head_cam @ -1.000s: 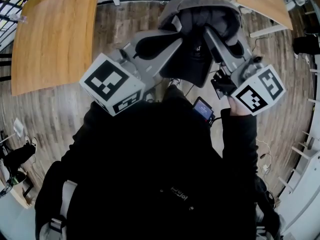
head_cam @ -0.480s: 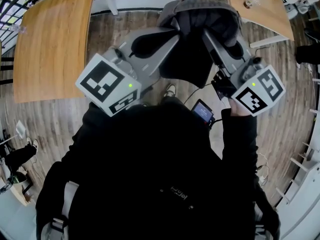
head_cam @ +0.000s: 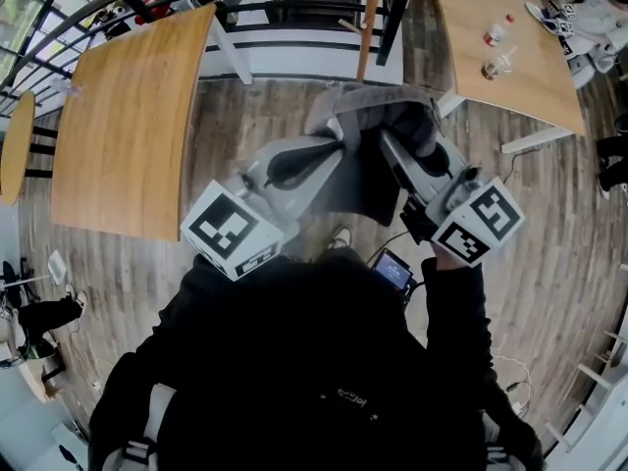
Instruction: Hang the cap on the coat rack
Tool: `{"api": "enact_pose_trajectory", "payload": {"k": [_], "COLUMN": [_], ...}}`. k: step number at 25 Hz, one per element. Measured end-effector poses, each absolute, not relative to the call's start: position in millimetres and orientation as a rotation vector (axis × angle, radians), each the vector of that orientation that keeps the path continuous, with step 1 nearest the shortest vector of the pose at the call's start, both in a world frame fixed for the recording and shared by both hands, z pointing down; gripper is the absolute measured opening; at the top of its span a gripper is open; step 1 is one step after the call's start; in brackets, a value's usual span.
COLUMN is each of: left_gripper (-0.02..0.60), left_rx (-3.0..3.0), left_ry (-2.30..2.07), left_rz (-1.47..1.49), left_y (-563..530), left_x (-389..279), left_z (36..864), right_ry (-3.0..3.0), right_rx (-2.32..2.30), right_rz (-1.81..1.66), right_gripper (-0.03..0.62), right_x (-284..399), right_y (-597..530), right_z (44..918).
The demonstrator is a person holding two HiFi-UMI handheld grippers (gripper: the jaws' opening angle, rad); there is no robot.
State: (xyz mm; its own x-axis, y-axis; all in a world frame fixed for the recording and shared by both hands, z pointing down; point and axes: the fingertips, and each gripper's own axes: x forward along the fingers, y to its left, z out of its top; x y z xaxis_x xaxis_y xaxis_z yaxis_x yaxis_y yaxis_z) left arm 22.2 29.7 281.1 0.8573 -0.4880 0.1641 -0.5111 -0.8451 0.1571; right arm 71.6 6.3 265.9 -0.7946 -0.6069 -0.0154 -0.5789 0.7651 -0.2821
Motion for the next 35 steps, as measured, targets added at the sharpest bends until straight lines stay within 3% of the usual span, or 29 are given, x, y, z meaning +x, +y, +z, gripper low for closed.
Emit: {"api": "enact_pose_trajectory", "payload": {"k": [21,35], "left_gripper": [0.005,0.003], "left_rx": [2.956,2.978], "left_ry": [-0.619,-0.499], "left_rz": [0.203,-0.018], "left_y": [-43,-214], "left_x": [65,41], "left_z": [284,245], "right_ry": [2.863,2.833], "right_rx": [-1.051,-1.151], "right_rz": [-0.371,-0.33], "right_gripper": [0.015,0.015], "right_x": [109,88], "right_y": [-57,-216], "right_z": [263,229]}}
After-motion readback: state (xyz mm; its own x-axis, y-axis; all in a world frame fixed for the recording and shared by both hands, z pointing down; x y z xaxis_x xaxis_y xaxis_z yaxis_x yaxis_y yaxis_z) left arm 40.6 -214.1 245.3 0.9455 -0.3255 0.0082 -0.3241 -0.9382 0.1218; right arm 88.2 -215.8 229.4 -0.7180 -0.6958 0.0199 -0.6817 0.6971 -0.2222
